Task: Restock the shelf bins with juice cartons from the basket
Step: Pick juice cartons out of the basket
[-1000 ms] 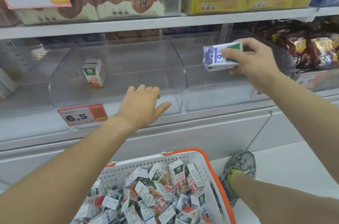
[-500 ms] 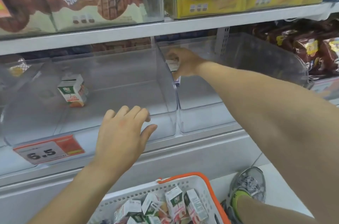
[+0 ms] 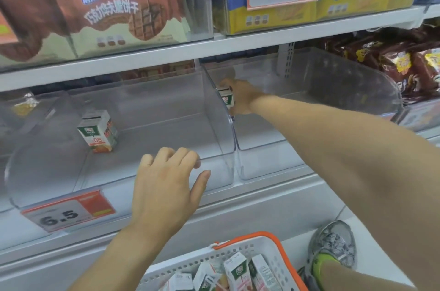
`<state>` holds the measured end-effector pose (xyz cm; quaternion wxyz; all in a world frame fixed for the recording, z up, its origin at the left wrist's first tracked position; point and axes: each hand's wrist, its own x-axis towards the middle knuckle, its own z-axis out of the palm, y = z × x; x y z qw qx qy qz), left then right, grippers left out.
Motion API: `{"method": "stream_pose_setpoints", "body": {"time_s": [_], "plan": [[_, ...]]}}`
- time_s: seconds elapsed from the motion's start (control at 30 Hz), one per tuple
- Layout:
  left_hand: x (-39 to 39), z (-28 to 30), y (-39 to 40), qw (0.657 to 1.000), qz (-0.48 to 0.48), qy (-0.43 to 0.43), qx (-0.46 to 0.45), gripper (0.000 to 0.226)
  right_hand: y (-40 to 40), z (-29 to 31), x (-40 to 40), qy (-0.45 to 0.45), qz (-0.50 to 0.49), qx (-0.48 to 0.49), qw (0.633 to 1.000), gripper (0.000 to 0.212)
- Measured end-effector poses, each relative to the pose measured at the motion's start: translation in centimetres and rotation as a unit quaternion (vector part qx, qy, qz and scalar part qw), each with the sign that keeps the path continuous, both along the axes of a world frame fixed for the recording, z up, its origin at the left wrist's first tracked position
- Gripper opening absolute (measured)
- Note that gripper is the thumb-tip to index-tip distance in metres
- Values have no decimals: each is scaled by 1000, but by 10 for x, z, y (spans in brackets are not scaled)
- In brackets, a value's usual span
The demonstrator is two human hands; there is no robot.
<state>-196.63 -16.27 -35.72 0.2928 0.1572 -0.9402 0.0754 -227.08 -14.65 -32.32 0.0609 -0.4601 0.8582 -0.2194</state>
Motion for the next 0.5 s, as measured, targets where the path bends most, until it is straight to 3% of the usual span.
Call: {"method": "stream_pose_setpoints", "body": {"time_s": [0.07, 0.13, 0.23, 0.33, 0.43, 0.5], "plan": [[-1, -1, -3, 1000, -5, -2, -2, 22, 8, 12, 9, 11, 0, 35, 999, 103], [0, -1, -4, 1000, -5, -3, -1, 23, 25, 25, 25, 31, -12, 38, 999, 96], [2, 0, -3, 1000, 3, -9, -2, 25, 75, 39, 52, 123, -1, -18, 992, 53], [-2, 3, -3, 999, 18, -25, 19, 34, 133, 45, 93, 191, 20, -165, 967, 19], [6, 6, 10, 993, -43, 66, 86, 34, 174, 39, 159, 171, 48, -278, 944, 9], [27, -2, 25, 977, -95, 163, 97, 26, 183, 18, 195, 93, 83, -243, 962, 9]]}}
